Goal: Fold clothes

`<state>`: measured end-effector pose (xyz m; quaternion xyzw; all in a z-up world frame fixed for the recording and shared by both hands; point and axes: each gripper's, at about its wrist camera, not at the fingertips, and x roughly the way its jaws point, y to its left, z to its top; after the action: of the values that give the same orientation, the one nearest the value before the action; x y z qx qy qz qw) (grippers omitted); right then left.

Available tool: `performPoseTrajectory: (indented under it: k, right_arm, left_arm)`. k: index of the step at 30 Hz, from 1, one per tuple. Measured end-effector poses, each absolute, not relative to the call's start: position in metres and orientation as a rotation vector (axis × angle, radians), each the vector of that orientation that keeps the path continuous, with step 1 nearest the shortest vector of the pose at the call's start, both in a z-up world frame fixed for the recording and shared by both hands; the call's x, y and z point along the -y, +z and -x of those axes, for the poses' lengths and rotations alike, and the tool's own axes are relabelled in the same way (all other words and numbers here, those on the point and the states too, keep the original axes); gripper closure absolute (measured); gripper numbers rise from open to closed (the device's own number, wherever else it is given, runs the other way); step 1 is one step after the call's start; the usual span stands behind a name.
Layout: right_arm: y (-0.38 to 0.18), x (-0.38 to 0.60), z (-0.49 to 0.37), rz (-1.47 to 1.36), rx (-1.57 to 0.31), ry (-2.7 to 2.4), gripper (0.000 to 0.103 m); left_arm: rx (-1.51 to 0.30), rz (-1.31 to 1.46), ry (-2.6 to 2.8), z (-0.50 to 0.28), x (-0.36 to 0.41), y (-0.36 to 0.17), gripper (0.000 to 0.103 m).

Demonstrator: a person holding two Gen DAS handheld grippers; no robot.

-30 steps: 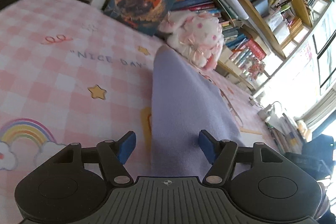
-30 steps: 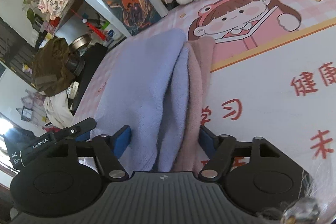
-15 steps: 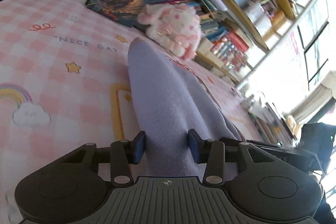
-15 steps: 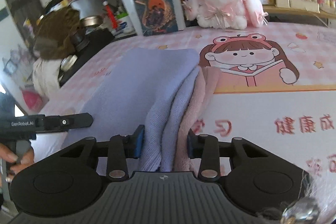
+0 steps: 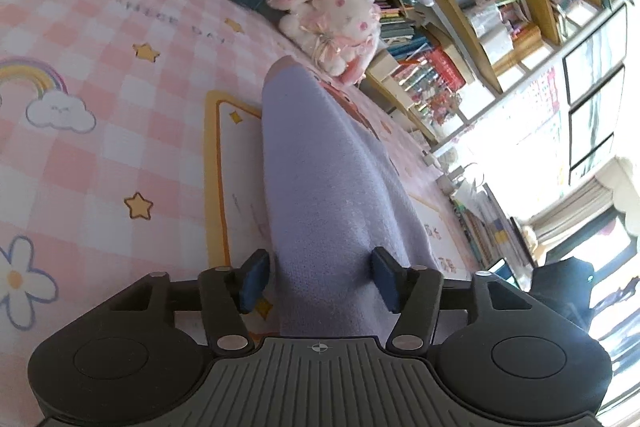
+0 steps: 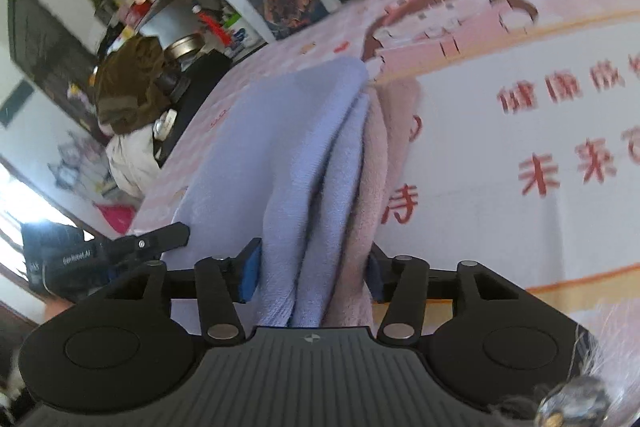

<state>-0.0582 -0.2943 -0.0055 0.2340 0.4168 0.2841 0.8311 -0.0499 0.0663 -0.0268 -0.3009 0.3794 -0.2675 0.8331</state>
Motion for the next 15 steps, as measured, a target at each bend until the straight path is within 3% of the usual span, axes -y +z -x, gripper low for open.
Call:
performPoseTrajectory:
  k: [5, 10, 15]
  right_arm:
    - [-0.008, 0.293, 0.055, -0.521, -0.871, 0.61, 0.054]
    - [-0.004, 0.285, 0.055, -0.447, -0.826, 0.606, 0.065]
    - [0.015, 0.275, 0.069, -0.318, -0.702, 0.625, 0.07]
  left_arm:
    - [-0.808, 0.678, -0.579, 0.044, -0.061, -0.031, 0.045]
    - [-0.767, 0.593, -0.57, 0.046, -0.051, -0.022, 0.056]
    - [-0.707, 0.515, -0.576, 0.049, -0.047, -0.004, 0.059]
